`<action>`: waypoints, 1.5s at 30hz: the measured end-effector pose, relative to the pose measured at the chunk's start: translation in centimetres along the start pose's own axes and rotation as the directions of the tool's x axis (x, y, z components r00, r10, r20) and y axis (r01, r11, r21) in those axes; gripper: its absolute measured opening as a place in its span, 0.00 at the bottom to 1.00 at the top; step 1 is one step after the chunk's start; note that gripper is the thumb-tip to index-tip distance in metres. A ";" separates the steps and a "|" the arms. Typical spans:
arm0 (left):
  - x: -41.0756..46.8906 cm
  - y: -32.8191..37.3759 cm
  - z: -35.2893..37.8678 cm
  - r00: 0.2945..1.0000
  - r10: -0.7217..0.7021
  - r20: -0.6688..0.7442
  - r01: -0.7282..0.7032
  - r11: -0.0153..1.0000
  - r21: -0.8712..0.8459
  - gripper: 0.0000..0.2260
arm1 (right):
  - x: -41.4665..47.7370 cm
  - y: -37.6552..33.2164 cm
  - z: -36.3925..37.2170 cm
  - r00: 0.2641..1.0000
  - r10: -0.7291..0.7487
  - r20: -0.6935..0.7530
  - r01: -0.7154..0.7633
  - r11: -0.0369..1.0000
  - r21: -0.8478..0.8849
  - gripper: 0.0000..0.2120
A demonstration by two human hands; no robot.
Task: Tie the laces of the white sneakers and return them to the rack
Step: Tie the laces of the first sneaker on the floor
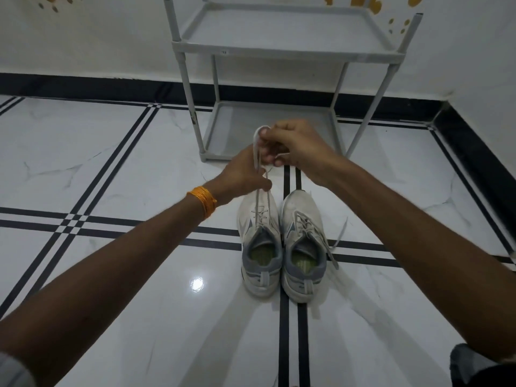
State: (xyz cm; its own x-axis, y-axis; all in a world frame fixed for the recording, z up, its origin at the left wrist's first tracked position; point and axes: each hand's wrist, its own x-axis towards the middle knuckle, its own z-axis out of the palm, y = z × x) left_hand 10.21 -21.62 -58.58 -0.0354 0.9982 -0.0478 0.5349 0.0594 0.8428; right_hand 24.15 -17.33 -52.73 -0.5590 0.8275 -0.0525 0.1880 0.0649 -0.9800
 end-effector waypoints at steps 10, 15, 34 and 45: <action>-0.8 -1.1 2.0 0.858 0.402 -0.321 -0.297 0.896 0.329 0.23 | 3.2 -0.3 -2.5 0.949 0.253 -0.189 0.000 0.598 0.802 0.07; -1.3 -1.5 1.3 0.770 0.595 -0.230 -0.424 0.746 0.513 0.14 | 4.5 3.7 -2.1 0.861 0.476 -0.180 -0.140 0.561 0.816 0.05; 0.4 0.2 -1.4 0.857 -0.380 0.349 0.510 0.719 -0.471 0.07 | -1.0 4.3 -1.2 0.962 0.247 0.119 -0.249 0.969 0.001 0.09; -0.5 -1.7 -1.4 0.998 -0.050 -0.026 0.049 0.998 -0.033 0.07 | -0.6 4.2 -3.2 0.946 0.308 0.102 -0.279 0.932 -0.230 0.15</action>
State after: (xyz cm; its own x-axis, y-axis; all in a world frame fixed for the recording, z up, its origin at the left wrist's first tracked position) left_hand 8.20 -22.26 -59.22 -0.0841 0.9936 -0.0758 0.5045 0.1081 0.8566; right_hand 27.92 -15.75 -56.23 -0.5534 0.7456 -0.3711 0.5171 -0.0417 -0.8549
